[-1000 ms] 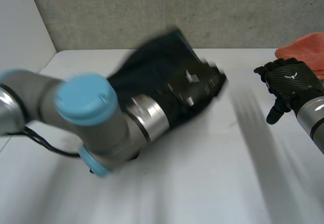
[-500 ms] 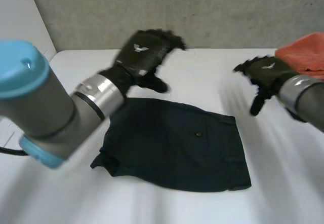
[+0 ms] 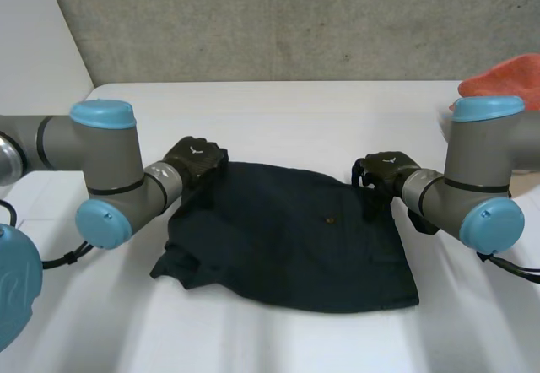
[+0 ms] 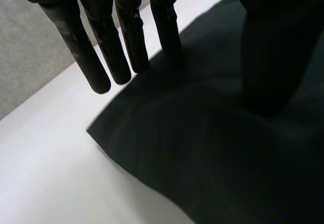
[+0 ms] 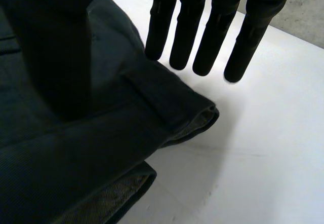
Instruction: Fold the laundry.
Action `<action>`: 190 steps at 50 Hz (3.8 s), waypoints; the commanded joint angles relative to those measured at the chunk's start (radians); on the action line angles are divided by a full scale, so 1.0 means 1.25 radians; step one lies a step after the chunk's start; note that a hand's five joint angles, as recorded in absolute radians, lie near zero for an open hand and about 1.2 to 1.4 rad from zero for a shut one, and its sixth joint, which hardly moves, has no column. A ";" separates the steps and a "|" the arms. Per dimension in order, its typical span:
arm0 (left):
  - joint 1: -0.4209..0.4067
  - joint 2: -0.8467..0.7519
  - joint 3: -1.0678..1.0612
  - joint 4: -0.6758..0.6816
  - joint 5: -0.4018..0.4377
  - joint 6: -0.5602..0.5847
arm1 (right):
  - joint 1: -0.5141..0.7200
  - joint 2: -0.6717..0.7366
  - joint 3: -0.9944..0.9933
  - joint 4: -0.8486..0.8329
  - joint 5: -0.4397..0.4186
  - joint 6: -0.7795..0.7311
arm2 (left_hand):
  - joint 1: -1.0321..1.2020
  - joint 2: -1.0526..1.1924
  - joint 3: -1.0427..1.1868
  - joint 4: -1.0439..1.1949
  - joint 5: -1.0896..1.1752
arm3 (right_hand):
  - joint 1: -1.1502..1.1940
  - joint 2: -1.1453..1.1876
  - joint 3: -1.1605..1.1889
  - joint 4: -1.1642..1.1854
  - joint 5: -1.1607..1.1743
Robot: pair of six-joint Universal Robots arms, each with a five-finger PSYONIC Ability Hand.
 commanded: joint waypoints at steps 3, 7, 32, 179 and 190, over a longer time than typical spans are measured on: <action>-0.004 -0.026 0.047 0.000 -0.002 0.025 | 0.012 0.023 -0.041 -0.040 -0.002 -0.008 | 0.591 0.608 0.609 0.606 0.617 | 0.562 0.562 0.570 0.571 0.602; -0.004 -0.025 0.102 0.042 -0.007 0.025 | 0.028 0.045 -0.098 -0.052 0.007 -0.023 | 0.591 0.608 0.609 0.606 0.617 | 0.562 0.562 0.570 0.571 0.602; -0.008 0.295 0.024 0.597 -0.045 -0.122 | 0.037 -0.142 -0.231 -0.535 0.007 -0.019 | 0.591 0.608 0.609 0.606 0.617 | 0.562 0.562 0.570 0.571 0.602; -0.080 0.247 -0.342 0.451 -0.187 0.112 | -0.001 -0.216 0.320 -0.127 -0.008 -0.150 | -0.378 -0.361 -0.360 -0.363 -0.352 | -0.155 -0.155 -0.147 -0.146 -0.115; -0.082 0.269 -0.350 0.416 -0.205 0.107 | -0.045 -0.267 0.393 -0.256 0.147 -0.276 | -0.383 -0.366 -0.365 -0.368 -0.357 | 0.562 0.562 0.570 0.571 0.602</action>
